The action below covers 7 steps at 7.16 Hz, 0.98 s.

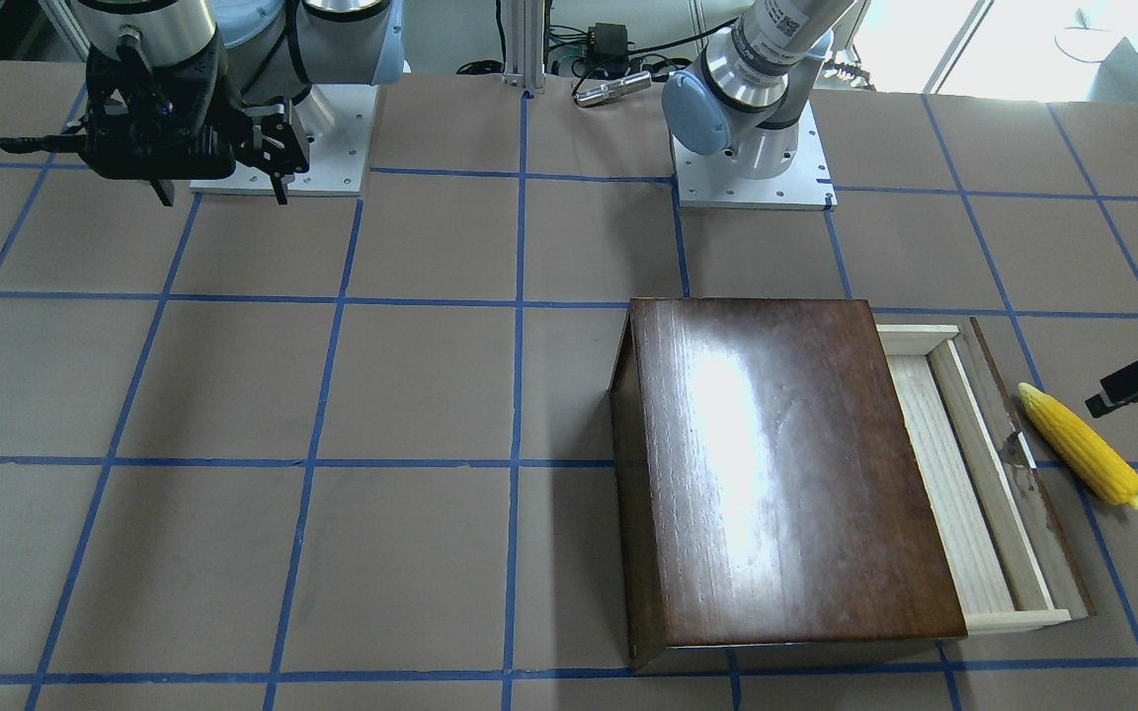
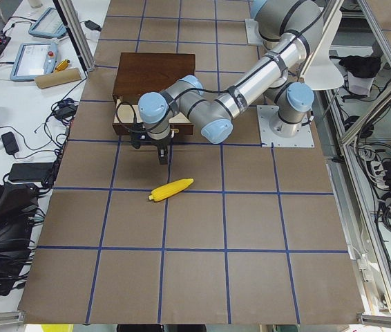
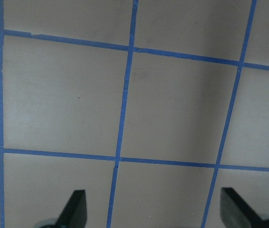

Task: Open drawer and put corn inside
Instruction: 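Release the handle and move the left gripper over the yellow corn, then lower the left gripper and grasp the yellow corn, lift it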

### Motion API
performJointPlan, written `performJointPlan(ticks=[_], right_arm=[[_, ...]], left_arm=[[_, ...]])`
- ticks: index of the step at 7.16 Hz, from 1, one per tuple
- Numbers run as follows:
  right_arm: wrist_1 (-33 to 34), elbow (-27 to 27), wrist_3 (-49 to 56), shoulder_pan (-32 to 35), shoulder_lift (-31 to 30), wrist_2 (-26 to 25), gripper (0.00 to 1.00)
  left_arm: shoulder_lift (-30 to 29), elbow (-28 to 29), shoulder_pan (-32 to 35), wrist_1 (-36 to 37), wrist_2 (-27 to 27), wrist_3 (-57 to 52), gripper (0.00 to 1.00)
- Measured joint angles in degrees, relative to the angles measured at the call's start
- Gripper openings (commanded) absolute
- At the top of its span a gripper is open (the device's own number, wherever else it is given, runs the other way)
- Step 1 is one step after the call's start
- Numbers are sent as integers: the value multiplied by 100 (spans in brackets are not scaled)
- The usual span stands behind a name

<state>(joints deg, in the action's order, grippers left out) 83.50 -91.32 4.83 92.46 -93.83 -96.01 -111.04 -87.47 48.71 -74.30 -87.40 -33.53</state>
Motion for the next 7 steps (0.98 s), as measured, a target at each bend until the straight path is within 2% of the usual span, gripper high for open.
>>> performJointPlan(ticks=[2,4,7], right_arm=[[0,0,0,0,2,3,100],[0,0,0,0,5,4,100],[0,0,0,0,-3,4,100]], left_arm=[[-264,-35,-41,754,-281,-11,100],[-605,-87,-46,1303,-289,-178,100],[-953,-132,-227,1503,-244,-607,100]])
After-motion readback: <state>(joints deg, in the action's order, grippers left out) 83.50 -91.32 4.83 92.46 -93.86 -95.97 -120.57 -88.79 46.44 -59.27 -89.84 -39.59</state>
